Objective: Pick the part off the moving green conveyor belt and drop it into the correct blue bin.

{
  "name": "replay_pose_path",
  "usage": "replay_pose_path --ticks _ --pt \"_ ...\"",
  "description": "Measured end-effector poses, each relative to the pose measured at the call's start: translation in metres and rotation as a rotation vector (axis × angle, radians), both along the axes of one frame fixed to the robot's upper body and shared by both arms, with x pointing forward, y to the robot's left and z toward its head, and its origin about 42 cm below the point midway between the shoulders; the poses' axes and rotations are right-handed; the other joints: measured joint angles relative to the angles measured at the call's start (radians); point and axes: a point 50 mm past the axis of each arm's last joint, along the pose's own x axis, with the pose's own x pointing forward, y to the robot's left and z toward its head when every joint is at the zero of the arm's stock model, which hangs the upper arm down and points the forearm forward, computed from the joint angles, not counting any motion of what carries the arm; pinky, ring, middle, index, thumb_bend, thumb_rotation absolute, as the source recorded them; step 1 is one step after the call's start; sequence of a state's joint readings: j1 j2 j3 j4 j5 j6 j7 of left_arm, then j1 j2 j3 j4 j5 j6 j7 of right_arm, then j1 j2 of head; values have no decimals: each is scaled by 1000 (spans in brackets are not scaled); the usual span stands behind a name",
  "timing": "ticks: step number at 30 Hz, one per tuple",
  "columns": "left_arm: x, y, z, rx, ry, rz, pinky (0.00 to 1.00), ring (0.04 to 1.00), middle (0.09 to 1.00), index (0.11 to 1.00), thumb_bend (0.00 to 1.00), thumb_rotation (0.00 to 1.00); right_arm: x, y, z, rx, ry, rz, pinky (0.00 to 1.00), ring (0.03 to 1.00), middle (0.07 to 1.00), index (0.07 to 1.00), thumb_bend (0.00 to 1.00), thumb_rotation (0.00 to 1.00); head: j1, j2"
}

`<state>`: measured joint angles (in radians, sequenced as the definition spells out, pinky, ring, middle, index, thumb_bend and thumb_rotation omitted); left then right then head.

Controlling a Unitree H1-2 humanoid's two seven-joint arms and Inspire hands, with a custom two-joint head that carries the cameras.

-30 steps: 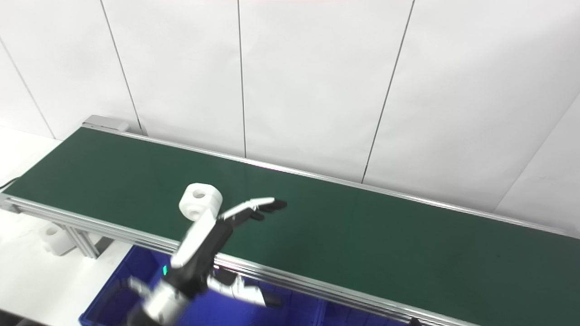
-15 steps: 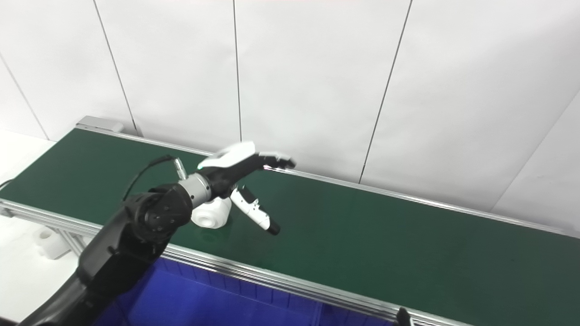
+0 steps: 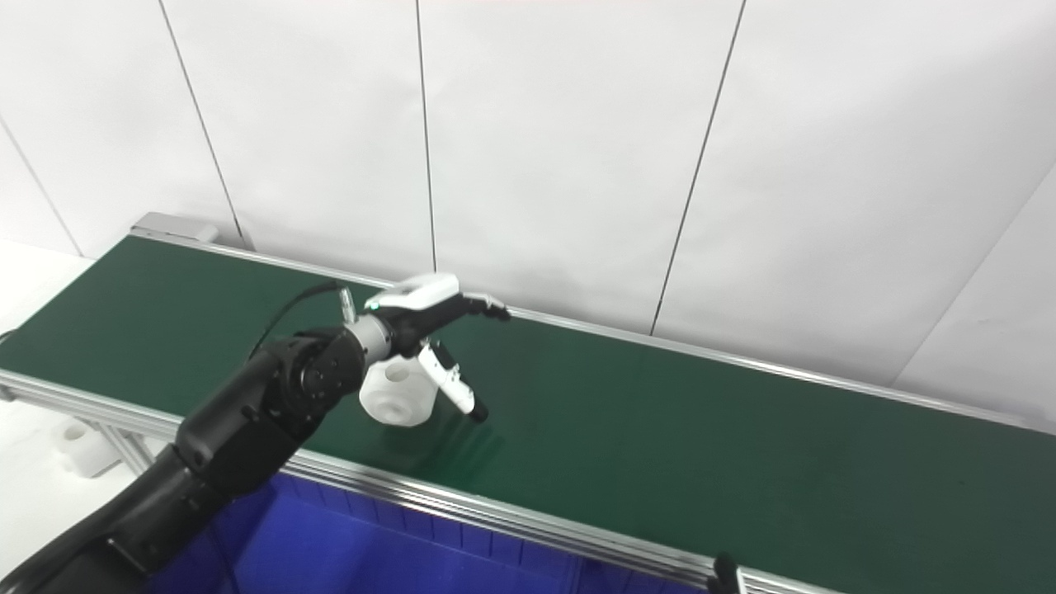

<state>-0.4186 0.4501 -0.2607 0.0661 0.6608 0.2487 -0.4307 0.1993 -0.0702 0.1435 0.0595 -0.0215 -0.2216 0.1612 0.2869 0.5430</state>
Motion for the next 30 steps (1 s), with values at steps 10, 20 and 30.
replay_pose_path --ticks 10,20,30 --pt "4 -1 -37 82 37 24 900 898 882 849 996 387 -5 4 6 -1 -4 13 1000 985 1000 1000 885 1000 -24 18" --pt "5 1 -61 264 -50 26 822 861 847 813 994 275 -10 7 11 2 -14 31 1000 977 1000 1000 850 1000 -40 31" --pt "3 -14 -84 170 -172 57 425 480 510 501 549 3 -14 6 17 2 -32 38 1000 973 1000 1000 875 1000 -44 41"
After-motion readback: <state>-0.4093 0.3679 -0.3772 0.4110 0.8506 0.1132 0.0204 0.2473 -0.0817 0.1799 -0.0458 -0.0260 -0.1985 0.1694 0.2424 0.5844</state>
